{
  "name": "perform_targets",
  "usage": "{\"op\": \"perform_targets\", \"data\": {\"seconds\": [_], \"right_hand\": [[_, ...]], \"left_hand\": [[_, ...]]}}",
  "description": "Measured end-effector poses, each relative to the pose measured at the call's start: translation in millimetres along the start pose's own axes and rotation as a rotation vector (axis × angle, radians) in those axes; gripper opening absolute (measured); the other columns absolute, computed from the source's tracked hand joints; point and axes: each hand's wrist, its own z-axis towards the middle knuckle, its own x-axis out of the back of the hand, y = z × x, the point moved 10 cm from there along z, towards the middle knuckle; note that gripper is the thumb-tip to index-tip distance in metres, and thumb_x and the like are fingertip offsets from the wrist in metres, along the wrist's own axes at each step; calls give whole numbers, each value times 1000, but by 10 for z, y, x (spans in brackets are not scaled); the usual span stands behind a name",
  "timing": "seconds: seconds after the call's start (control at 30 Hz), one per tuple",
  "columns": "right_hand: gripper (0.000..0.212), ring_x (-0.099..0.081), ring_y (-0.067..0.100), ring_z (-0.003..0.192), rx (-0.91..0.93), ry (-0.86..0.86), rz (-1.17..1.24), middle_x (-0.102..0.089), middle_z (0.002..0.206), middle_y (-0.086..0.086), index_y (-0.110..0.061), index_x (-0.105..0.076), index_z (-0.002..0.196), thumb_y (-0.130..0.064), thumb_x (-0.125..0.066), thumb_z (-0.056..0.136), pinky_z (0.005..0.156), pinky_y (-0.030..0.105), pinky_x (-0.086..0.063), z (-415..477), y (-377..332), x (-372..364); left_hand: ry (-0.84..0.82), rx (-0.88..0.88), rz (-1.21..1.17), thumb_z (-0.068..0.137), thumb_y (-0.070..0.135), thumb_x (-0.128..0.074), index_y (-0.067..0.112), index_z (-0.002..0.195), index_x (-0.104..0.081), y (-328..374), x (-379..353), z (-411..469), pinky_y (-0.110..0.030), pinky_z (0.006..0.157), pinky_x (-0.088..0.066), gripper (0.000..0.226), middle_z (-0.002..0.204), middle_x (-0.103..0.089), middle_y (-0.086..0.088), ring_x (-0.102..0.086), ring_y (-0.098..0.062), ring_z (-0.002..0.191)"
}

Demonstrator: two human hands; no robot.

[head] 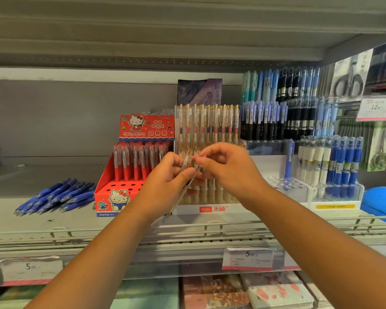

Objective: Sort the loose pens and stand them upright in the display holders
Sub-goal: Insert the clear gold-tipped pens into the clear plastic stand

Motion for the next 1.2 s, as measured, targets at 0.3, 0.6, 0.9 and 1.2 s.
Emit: {"op": "perform_targets", "data": {"seconds": [0.3,0.6,0.9,1.2], "right_hand": [[19,-73,16,69,73,277,35,-73,80,5,-10,-63,101,-9,-73,86,54,29,-59,56,-122,735],[14,-71,20,77,174,456,-180,-69,88,10,-18,-61,100,-15,-71,90,51,24,-58,108,-140,1245],[18,-69,13,81,194,383,-330,-67,89,0,-15,-63,105,-16,-71,89,53,25,-59,149,69,1060],[17,-64,12,75,198,260,-518,-64,84,-9,-20,-65,98,-27,-75,85,69,39,-60,148,190,848]], "left_hand": [[133,-12,39,100,24,-55,22,98,-62,-12,211,30,-21,58,-52,8,72,-68,4,-59,-11,59],[122,80,-10,103,20,-42,34,86,-64,-100,182,44,-26,54,-48,31,73,-62,5,-53,-11,57],[150,69,-88,101,13,-51,15,109,-62,-83,173,28,-28,61,-59,13,98,-64,-14,-72,-21,78],[149,22,111,98,19,-58,29,109,-66,-42,214,30,-17,67,-52,17,91,-68,8,-63,0,77]]}}
